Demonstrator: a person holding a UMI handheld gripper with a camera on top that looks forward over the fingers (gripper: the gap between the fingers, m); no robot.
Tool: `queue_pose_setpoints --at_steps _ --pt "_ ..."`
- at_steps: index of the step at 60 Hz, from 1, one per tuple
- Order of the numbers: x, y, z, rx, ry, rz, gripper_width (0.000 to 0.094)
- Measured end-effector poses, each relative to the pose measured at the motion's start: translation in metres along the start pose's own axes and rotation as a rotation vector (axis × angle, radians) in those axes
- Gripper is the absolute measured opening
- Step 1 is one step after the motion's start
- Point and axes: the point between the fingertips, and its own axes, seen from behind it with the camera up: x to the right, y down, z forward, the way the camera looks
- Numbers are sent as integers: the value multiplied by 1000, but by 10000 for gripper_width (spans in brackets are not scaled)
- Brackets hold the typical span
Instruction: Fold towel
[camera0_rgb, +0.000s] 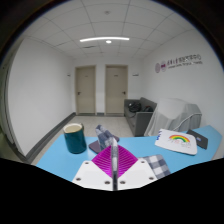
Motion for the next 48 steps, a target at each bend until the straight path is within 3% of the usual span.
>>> queue_pose_setpoints --at_steps 5,16,20,22,25,27,28,29,30,48 --pt "65 16 8 -48 65 15 31" --pt "150 112 27 -259 169 83 49" --pt "161 120 28 -258 184 122 105" --pt "164 118 26 -253 189 136 175" --pt "167 116 18 -279 213 147 465" --pt "171 119 14 -297 224 146 571" --pt "171 118 11 -302 224 145 575" --pt "169 116 8 -303 221 144 782" --pt "168 113 5 -302 218 144 836" --pt "106 72 -110 -287 188 134 839"
